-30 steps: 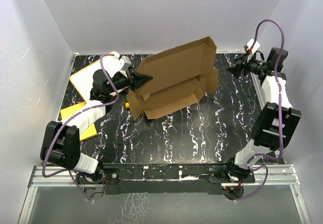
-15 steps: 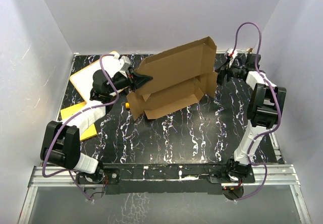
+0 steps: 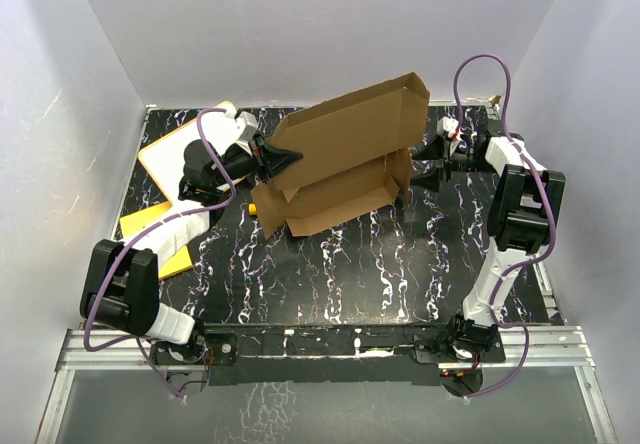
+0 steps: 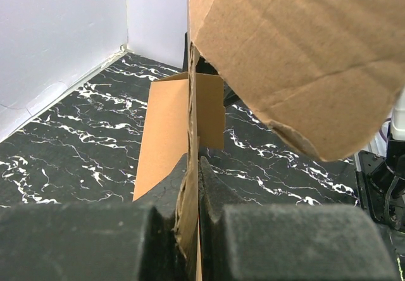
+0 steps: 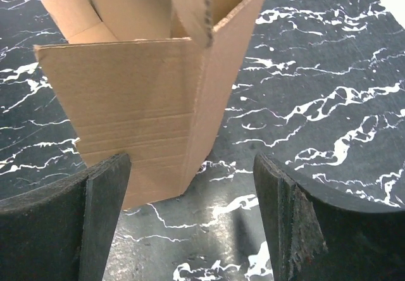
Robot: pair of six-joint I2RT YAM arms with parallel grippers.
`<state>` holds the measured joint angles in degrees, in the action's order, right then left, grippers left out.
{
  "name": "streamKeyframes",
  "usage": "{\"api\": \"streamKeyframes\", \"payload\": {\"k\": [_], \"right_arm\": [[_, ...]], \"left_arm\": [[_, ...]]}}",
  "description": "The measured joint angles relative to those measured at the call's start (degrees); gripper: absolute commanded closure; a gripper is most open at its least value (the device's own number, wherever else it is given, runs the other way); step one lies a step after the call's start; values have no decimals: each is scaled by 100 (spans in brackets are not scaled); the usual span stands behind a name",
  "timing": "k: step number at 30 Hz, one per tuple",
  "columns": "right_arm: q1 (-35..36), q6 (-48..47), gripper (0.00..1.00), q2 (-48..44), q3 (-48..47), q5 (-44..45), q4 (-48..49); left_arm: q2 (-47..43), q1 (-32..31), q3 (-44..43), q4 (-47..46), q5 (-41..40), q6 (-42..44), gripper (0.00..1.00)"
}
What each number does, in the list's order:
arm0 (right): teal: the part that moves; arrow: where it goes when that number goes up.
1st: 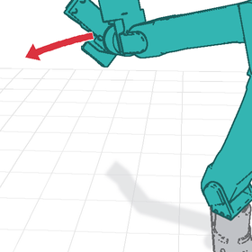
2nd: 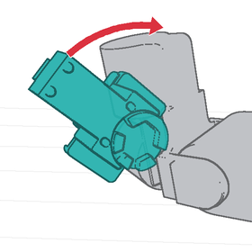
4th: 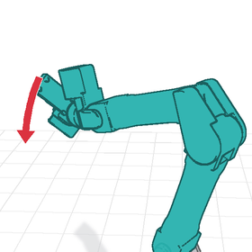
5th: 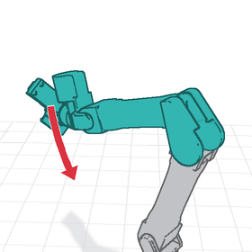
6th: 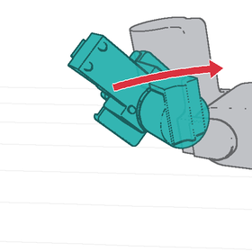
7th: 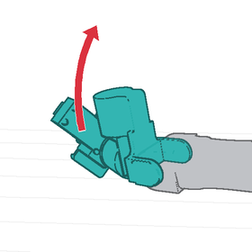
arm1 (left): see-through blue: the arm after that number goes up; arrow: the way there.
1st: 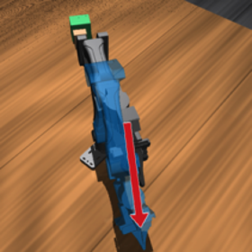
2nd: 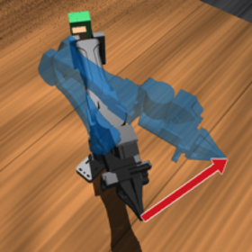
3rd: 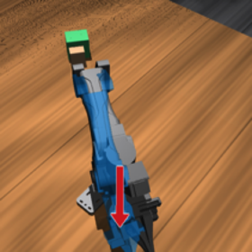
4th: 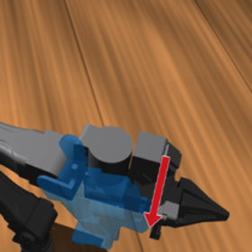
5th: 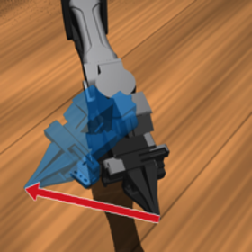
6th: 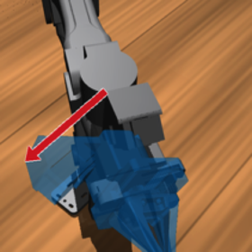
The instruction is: Fold the paper box
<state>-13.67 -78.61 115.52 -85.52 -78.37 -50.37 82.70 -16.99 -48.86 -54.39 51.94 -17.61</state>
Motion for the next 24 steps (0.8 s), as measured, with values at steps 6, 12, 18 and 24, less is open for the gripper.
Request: {"api": "streamKeyframes", "payload": {"k": [6, 12, 18, 24], "right_arm": [[188, 120, 19, -42, 160, -4, 168], [479, 2422, 18, -837, 2022, 560, 3161], [782, 3906, 26, -1231, 2750, 1019, 5460], [957, 4881, 42, -1298, 3143, 1287, 7005]], "left_arm": [[0, 0, 7, -76, 9, -70, 100], [0, 0, 17, -138, 31, -157, 100], [2, 0, 24, -232, 44, -240, 100], [2, 0, 90, -280, 42, -282, 100]]}}
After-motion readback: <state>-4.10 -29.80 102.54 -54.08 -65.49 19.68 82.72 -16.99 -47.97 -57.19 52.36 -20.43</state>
